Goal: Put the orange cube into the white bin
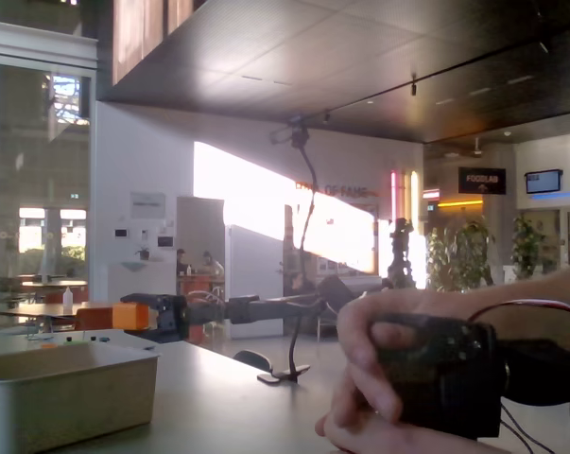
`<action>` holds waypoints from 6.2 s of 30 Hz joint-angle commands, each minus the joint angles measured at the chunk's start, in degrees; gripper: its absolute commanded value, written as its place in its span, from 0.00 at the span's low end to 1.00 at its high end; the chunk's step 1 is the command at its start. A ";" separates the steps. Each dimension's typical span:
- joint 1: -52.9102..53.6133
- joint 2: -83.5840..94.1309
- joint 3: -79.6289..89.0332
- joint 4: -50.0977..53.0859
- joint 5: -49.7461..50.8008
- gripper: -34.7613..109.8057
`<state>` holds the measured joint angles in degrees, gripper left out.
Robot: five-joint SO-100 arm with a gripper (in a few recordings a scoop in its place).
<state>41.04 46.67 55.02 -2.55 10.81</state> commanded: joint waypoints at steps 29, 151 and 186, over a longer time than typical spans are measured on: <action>-3.52 -2.55 -2.99 -2.20 20.21 0.40; -8.70 145.90 117.60 69.08 0.70 0.26; -8.70 145.90 122.70 68.47 0.70 0.26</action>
<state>32.61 192.30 177.98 66.45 11.34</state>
